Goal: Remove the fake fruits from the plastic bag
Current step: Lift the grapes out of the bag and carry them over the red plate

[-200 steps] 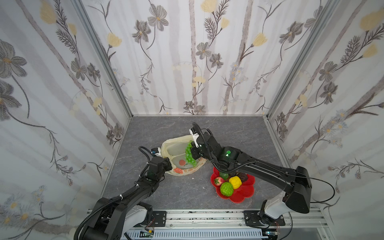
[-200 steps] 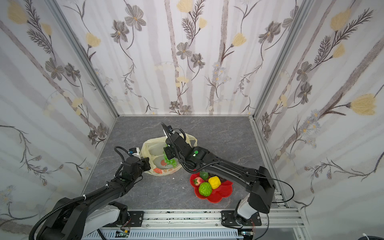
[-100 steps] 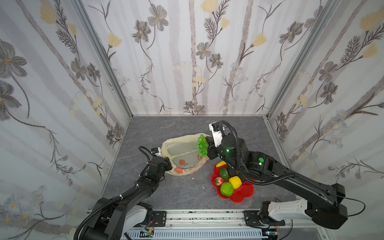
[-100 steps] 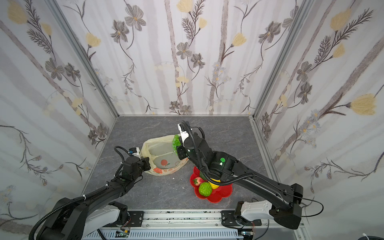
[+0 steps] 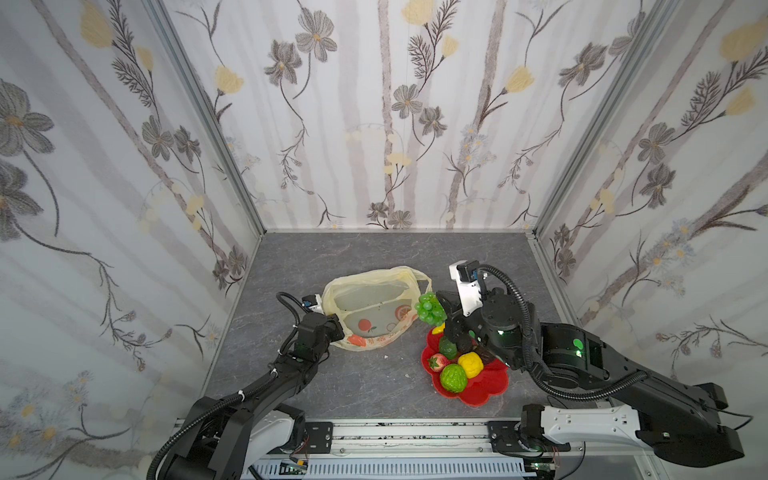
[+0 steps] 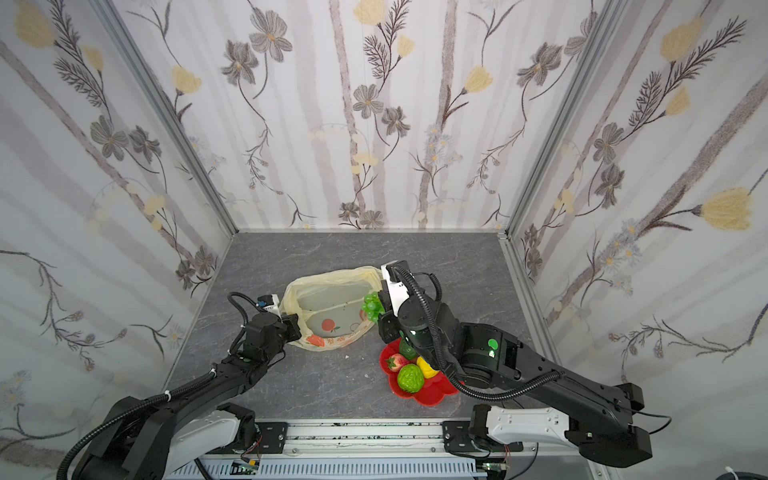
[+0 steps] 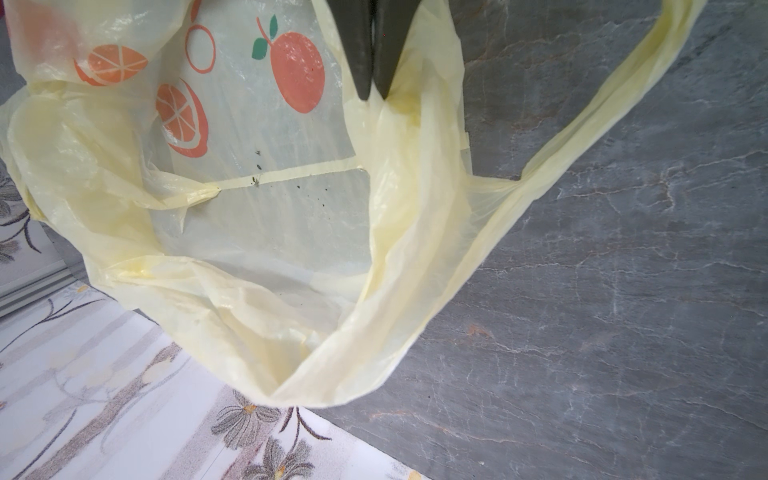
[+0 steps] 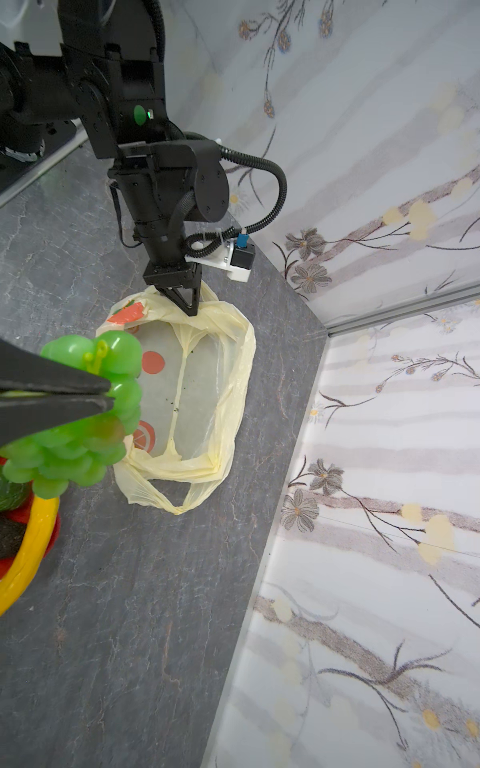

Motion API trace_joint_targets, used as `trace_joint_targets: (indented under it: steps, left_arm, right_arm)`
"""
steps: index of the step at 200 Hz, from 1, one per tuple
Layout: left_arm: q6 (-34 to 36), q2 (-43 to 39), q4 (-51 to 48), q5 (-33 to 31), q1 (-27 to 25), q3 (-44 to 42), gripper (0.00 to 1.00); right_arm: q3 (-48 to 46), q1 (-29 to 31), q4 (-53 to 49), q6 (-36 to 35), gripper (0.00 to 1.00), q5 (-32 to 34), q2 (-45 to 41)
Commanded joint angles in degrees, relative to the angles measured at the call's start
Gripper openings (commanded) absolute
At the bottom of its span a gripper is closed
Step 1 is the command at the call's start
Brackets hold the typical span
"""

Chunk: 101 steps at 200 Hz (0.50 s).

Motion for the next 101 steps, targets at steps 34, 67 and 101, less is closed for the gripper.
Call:
trace_joint_targets:
  steps: [34, 67, 101]
  left_arm:
    - [-0.4, 0.6, 1.0, -0.8, 0.1, 0.6, 0.0]
    - [-0.4, 1.0, 1.0, -0.9, 0.1, 0.7, 0.0]
    - [-0.4, 2.2, 1.2, -0.9, 0.1, 0.9, 0.0]
  right_arm:
    - [-6.2, 3.2, -7.9, 12.1, 0.0, 2.1, -7.6]
    - [-11.3, 3.4, -10.2, 16.7, 0.0, -0.6, -12.8]
    - [-16.8, 3.4, -12.8, 21.6, 0.0, -3.0, -18.1]
